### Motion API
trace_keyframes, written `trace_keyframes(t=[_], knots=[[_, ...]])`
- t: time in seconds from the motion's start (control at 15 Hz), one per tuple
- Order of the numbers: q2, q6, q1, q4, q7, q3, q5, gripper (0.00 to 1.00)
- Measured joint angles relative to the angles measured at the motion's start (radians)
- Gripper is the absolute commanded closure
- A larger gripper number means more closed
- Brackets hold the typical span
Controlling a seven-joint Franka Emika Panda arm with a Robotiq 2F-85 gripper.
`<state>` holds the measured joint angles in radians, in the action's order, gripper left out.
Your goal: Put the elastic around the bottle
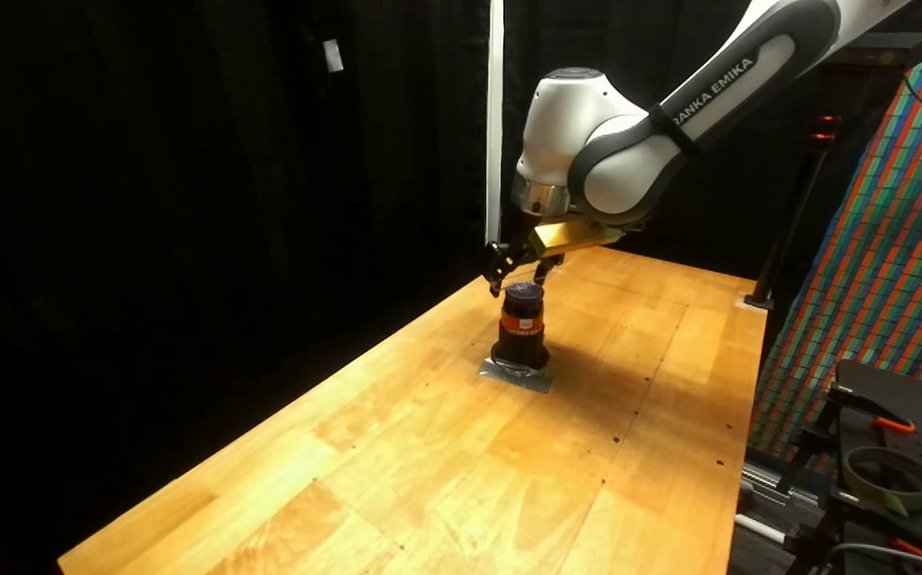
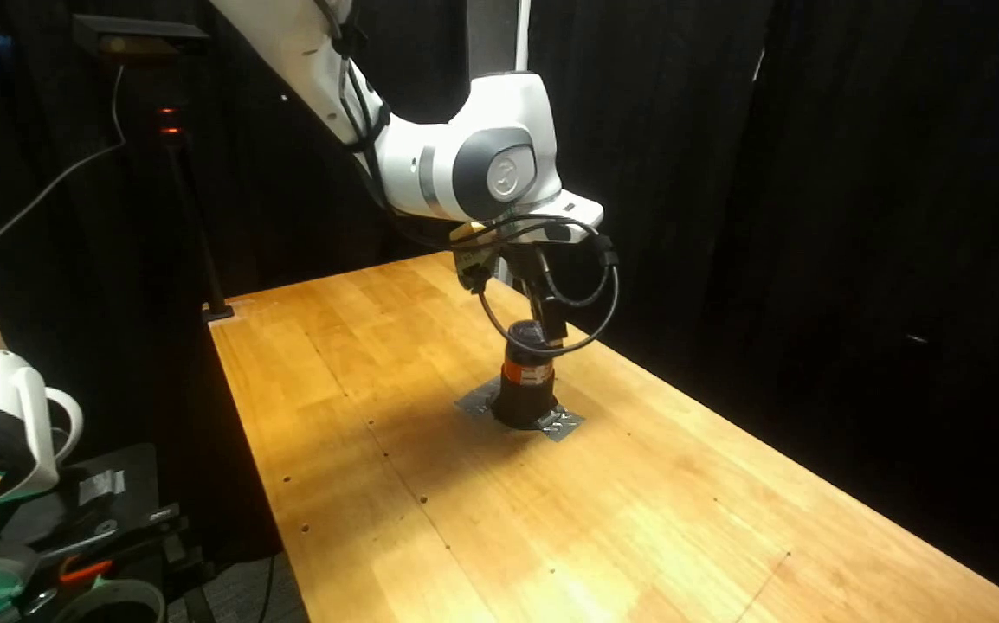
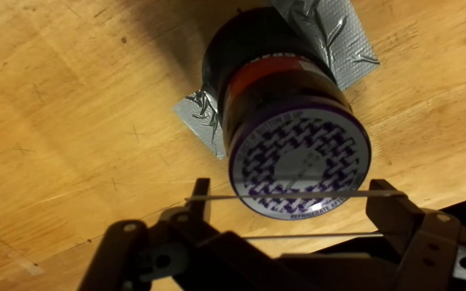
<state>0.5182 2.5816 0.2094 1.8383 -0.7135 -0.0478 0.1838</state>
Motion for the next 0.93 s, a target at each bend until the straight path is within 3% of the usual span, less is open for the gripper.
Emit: trace_keyframes(t=[0.67,0.93], knots=[[0.059,-0.002,0.001,-0.038,-0.014,-0.017,-0.043,0.0],[0.06,-0.101,0.001,-0.053,-0.007,-0.007,-0.085,0.0]])
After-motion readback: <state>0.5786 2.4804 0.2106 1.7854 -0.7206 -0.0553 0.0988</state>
